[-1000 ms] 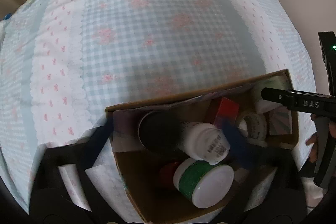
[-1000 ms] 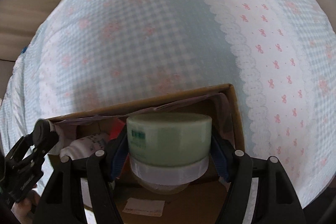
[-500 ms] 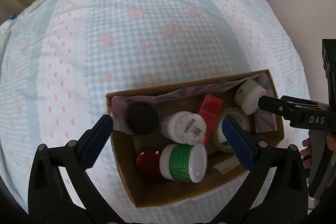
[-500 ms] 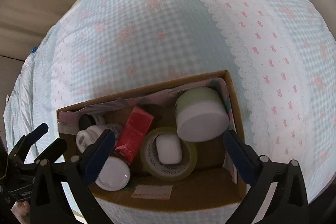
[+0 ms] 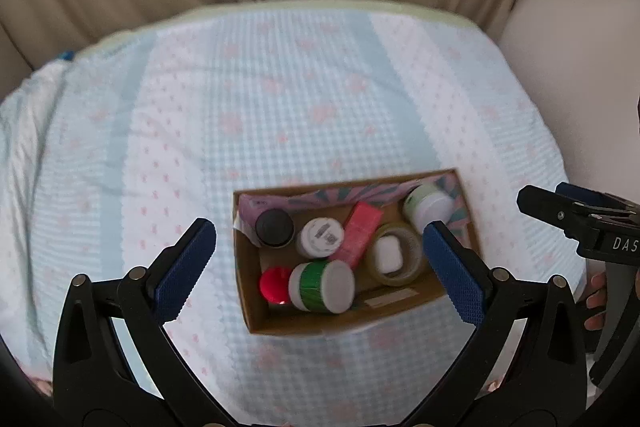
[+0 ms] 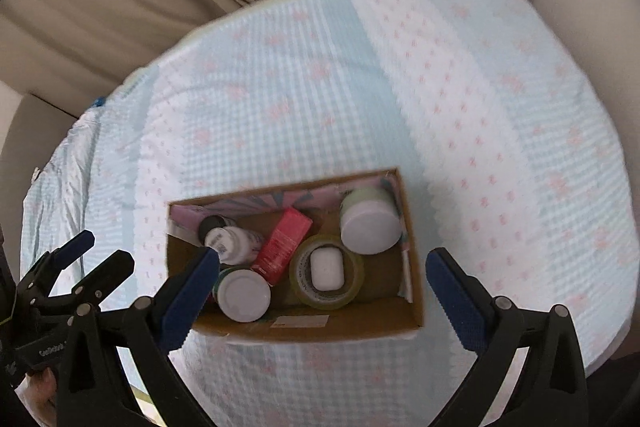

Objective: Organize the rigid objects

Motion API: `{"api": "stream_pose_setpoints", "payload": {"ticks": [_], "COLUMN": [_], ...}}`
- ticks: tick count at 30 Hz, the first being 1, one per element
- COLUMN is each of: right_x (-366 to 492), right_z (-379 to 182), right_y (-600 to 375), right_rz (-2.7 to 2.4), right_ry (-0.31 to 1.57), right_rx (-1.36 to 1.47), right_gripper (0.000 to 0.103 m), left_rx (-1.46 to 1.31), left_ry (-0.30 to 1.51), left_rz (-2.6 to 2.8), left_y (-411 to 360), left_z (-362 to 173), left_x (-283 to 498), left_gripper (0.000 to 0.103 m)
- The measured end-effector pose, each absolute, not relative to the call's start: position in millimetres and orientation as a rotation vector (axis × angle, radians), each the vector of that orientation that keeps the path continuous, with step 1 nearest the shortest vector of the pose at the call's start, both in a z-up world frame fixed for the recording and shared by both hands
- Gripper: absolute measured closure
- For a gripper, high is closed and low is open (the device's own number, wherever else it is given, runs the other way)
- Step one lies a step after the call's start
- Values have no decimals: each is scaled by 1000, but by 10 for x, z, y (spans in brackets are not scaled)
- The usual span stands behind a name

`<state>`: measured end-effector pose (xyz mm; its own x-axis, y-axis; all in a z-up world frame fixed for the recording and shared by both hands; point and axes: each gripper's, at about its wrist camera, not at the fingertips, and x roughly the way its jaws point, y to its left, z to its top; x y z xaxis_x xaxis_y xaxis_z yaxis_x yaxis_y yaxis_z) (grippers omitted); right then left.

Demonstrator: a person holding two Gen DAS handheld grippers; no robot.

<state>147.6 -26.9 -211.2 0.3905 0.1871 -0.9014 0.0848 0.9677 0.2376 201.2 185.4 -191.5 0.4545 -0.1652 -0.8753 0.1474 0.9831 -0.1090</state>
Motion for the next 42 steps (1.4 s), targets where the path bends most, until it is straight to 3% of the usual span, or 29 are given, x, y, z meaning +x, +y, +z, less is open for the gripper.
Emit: {"api": "stream_pose_setpoints", "payload": {"ticks": [8,14,22,42], "right_x": [1059,600,154,-162], "right_z": [-1154,-385,9,53], "right_y": [-529,-716,-939,-1201], "right_rz": [84,91,22,-11], "right_ry": [1028,869,746,696], "right_rx": [153,56,1,5], "right_gripper": [0,0,0,0], "left_rx": [-50,-34,-2,-11], "left_ry": [874,746,648,606], "left_rz": [-123,-41,-28,-39], "left_y": [1519,1306,1101,845], "left_z": [-673,-99,129,159], "left_x": [1400,995,571,275], "left_gripper": [0,0,0,0]}}
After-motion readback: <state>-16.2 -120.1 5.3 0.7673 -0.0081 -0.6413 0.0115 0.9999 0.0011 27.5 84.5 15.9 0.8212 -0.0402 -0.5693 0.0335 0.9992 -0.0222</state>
